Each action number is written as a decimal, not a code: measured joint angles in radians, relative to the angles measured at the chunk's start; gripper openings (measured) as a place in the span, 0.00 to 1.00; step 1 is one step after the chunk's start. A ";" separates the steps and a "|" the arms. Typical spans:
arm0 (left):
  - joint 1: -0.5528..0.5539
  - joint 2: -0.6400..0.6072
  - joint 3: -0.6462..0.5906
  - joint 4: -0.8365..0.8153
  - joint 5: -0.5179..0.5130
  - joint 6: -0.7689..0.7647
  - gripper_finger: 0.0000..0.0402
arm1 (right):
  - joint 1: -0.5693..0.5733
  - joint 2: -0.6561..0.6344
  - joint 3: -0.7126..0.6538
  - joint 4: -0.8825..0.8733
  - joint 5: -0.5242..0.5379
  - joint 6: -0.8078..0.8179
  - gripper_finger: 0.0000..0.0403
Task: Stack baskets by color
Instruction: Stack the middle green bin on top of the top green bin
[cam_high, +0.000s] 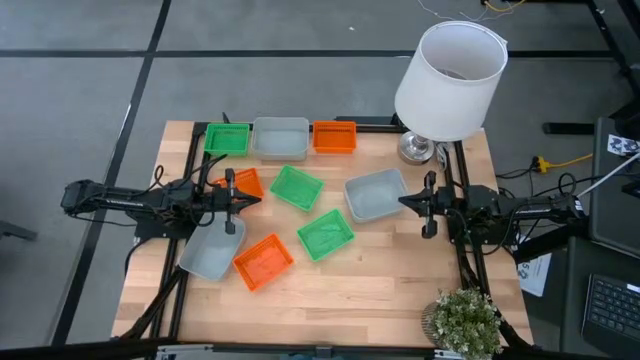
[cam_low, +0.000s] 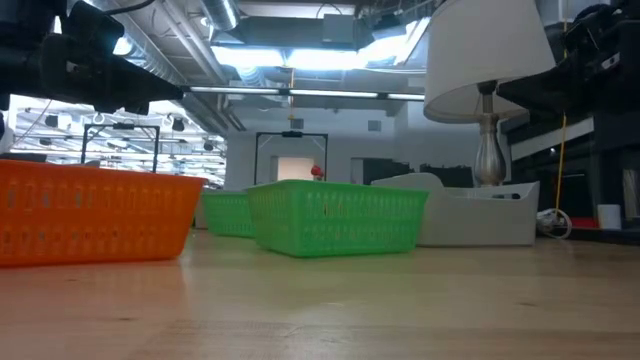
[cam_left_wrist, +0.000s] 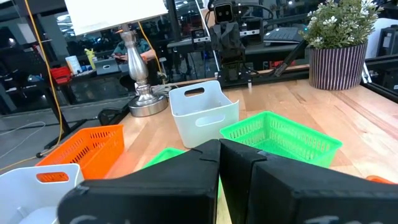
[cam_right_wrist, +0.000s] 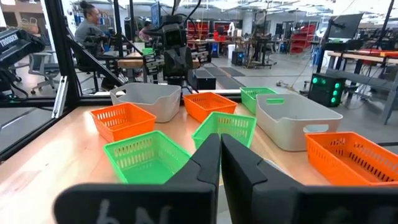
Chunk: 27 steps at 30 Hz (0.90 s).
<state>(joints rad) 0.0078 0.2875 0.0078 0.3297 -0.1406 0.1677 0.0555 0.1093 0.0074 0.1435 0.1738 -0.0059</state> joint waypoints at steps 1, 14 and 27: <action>0.000 0.000 0.000 0.000 0.000 0.000 0.00 | 0.000 0.000 0.000 0.022 0.006 -0.008 0.04; 0.000 0.000 0.000 0.000 0.000 0.000 0.00 | 0.000 -0.001 0.000 0.369 0.195 -0.200 0.04; 0.000 0.000 0.000 0.005 0.000 -0.006 0.00 | 0.000 0.000 0.000 0.300 0.272 -0.158 0.04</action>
<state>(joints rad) 0.0078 0.2874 0.0075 0.3344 -0.1402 0.1616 0.0551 0.1093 0.0074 0.4431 0.4461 -0.1639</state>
